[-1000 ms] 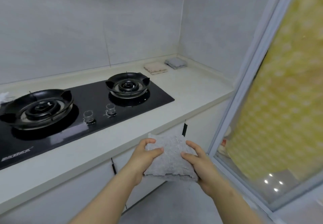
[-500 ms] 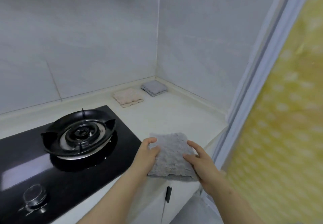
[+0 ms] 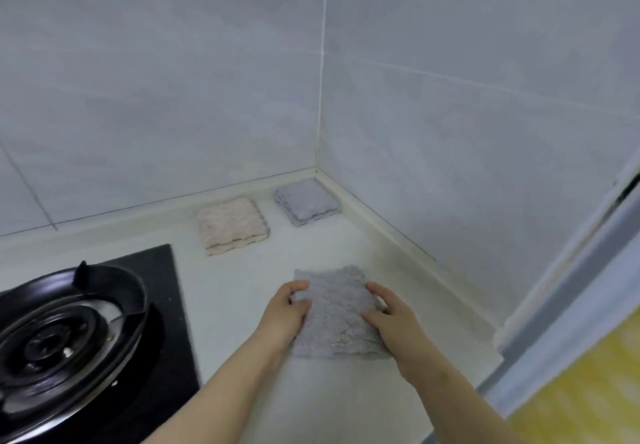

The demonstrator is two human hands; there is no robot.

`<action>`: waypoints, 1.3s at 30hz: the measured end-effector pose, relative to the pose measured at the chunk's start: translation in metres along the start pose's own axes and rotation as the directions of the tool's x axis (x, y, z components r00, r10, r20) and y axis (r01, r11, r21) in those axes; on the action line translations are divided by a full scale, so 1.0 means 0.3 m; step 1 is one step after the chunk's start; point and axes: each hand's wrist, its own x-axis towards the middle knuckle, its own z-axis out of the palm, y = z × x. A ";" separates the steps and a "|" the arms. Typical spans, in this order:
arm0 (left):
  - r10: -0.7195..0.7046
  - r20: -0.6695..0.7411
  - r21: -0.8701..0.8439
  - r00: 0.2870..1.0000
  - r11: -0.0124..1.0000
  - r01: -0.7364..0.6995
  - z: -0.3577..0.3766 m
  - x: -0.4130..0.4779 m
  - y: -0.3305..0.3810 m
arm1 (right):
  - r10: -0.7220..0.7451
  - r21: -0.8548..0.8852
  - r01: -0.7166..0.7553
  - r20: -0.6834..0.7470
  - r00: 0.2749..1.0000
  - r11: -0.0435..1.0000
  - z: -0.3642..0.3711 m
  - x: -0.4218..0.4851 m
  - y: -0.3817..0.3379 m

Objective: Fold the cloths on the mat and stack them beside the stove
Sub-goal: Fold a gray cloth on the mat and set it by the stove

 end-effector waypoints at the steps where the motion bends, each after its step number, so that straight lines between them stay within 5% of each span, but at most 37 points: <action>1: -0.021 -0.024 0.000 0.999 1.000 0.021 0.032 0.036 0.015 | -0.006 -0.031 0.006 0.014 1.000 1.000 -0.028 0.055 -0.017; 10: -0.098 -0.221 -0.068 0.970 0.994 0.085 0.204 0.299 0.095 | -0.023 -0.184 0.043 0.106 0.994 0.982 -0.143 0.459 -0.094; 19: -0.126 -0.292 -0.113 0.948 0.989 0.097 0.262 0.435 0.147 | -0.179 -0.391 0.172 0.018 0.984 0.904 -0.140 0.630 -0.119; 23: -0.124 -0.262 -0.116 0.957 0.989 0.097 0.275 0.473 0.129 | -0.266 -0.531 0.251 0.049 0.963 0.809 -0.110 0.656 -0.099; 27: -0.092 -0.191 -0.077 0.977 0.994 0.078 0.282 0.502 0.110 | -0.500 -0.689 0.414 0.087 0.862 0.595 -0.083 0.664 -0.073; 29: -0.092 -0.172 -0.063 0.981 0.995 0.083 0.287 0.510 0.111 | -0.476 -0.716 0.418 0.136 0.869 0.559 -0.076 0.664 -0.077; 32: -0.009 -0.293 0.260 0.956 0.962 0.088 0.278 0.514 0.101 | -0.445 -0.747 0.433 0.205 0.872 0.504 -0.071 0.674 -0.062; 35: 0.194 -0.301 0.769 0.934 0.629 0.117 0.269 0.496 0.100 | -0.481 -0.777 0.462 0.238 0.844 0.426 -0.052 0.677 -0.043; 39: 0.269 -0.173 0.854 0.947 0.520 0.008 0.282 0.501 0.094 | -0.465 -0.806 0.495 0.320 0.826 0.325 -0.038 0.707 -0.053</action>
